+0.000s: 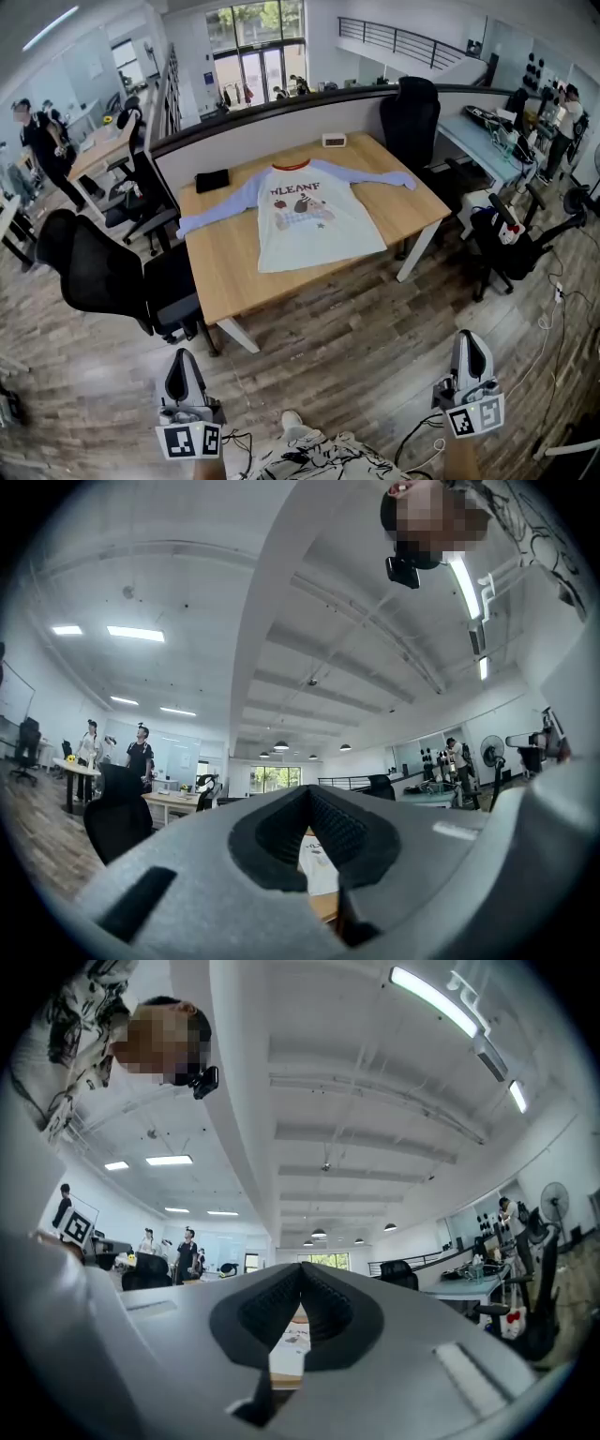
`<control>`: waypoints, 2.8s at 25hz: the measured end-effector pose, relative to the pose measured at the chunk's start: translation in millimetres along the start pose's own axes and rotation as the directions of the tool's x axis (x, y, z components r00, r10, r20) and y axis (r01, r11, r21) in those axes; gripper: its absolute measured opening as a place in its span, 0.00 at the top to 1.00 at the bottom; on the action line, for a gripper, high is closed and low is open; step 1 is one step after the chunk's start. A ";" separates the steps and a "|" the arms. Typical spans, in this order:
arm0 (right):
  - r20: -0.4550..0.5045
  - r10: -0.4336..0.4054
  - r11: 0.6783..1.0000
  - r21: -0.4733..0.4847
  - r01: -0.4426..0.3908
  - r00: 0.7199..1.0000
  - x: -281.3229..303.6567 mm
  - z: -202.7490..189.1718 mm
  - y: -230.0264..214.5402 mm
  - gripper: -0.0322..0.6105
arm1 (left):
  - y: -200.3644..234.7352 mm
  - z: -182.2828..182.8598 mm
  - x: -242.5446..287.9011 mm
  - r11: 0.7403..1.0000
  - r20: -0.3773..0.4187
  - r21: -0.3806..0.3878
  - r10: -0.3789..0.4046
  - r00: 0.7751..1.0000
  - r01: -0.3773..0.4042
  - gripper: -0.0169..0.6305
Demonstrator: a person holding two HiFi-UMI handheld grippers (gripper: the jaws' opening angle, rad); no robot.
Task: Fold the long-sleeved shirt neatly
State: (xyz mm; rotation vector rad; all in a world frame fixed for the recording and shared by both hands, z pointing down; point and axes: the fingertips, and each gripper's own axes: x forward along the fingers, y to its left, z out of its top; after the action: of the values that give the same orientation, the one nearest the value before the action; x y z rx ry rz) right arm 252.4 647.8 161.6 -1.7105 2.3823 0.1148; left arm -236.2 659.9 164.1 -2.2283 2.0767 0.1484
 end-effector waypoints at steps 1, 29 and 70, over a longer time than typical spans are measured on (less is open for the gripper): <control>-0.011 -0.009 1.000 -0.017 0.009 1.000 0.1 -2.2 -0.5 0.96 | 0.6 -1.0 -0.3 1.000 -0.001 -0.004 0.003 1.000 -0.003 0.97; 0.014 -0.062 0.998 0.001 0.062 0.998 47.5 -4.0 9.7 0.08 | 65.5 -11.6 38.1 0.998 -0.006 0.023 0.054 0.999 -0.053 0.08; -0.127 0.558 0.829 0.079 -0.553 0.820 579.2 -182.2 -13.0 0.05 | 161.3 -100.4 363.3 0.930 -0.149 -0.033 0.358 0.922 -0.366 0.05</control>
State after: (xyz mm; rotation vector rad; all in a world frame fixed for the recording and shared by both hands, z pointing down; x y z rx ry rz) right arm 65.0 72.8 217.6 -0.9760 2.9026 0.0285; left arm -370.9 276.1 215.0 -1.9079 2.5789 0.0818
